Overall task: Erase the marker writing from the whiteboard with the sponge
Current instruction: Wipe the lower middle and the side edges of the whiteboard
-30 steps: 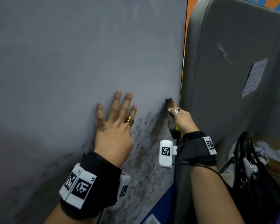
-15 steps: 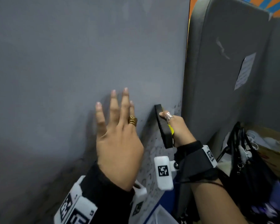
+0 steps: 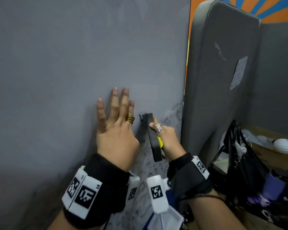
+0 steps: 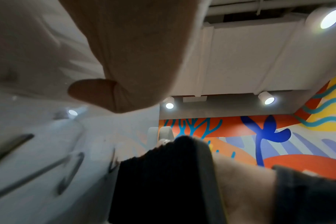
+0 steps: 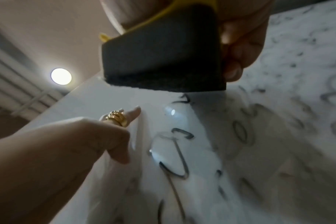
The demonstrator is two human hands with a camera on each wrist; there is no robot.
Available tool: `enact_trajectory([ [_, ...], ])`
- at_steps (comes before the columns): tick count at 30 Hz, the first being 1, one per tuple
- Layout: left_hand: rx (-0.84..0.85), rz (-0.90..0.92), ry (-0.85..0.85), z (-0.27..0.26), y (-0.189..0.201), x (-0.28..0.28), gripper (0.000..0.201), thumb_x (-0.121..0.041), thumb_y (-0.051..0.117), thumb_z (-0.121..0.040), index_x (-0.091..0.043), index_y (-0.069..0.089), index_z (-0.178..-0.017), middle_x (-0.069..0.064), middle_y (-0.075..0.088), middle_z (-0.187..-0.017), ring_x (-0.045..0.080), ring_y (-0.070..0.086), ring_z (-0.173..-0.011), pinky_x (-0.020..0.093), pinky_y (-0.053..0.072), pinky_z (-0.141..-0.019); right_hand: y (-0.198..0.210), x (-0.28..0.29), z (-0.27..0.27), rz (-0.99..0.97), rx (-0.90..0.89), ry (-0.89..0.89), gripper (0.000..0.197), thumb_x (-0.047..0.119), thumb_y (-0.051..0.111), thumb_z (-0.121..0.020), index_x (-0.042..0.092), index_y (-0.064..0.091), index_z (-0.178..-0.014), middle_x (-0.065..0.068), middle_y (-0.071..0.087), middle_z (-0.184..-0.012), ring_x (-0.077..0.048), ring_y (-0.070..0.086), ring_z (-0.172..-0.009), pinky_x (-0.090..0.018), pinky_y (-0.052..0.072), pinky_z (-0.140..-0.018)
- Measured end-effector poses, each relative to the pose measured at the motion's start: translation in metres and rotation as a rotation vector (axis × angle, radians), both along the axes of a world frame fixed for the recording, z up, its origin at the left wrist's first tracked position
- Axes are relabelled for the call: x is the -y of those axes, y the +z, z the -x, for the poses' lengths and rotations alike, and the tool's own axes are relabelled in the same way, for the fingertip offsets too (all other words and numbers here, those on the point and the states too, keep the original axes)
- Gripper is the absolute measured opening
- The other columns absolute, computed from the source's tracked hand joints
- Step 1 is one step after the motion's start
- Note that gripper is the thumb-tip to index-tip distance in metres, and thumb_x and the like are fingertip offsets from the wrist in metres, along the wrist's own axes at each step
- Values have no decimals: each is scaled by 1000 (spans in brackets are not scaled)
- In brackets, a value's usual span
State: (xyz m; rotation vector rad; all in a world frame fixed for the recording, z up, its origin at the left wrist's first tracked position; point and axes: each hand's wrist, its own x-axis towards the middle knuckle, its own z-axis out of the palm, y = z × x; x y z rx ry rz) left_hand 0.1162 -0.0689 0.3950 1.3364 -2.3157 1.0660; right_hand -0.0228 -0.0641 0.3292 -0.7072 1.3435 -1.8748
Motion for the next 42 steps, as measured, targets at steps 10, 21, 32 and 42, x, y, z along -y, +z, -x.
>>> enact_trajectory([
  [10,-154,-85,-24,-26,-8,-20,75,-28,28,-89,-13,-16,-148,17,-41,-146,32,-35,-137,52,-39,-90,11,4,15,-108,41,-235,25,22,68,-82,13,57,-62,9,51,-51,-13,45,-55,-22,35,-51],
  [21,-144,-47,1,-66,-21,-24,79,-27,28,-80,-18,-4,-152,18,-30,-152,31,-29,-139,57,-36,-93,12,-6,-43,106,-76,-132,28,4,56,-90,-8,59,-115,4,50,-120,-7,47,-113,-22,36,-102],
  [32,-165,-20,11,-62,-24,-24,80,-24,30,-78,-16,-1,-152,17,-24,-154,32,-24,-141,58,-34,-93,8,-6,-59,59,-128,-136,22,8,56,-92,-6,64,-107,1,59,-111,-5,55,-102,-25,43,-96],
  [42,-69,-29,83,-70,-25,-21,85,-26,36,-84,-21,-18,-149,13,-39,-148,29,-36,-136,60,-39,-87,11,1,-2,27,-184,-70,27,5,55,-92,-8,59,-114,0,53,-118,-9,50,-109,-20,38,-98],
])
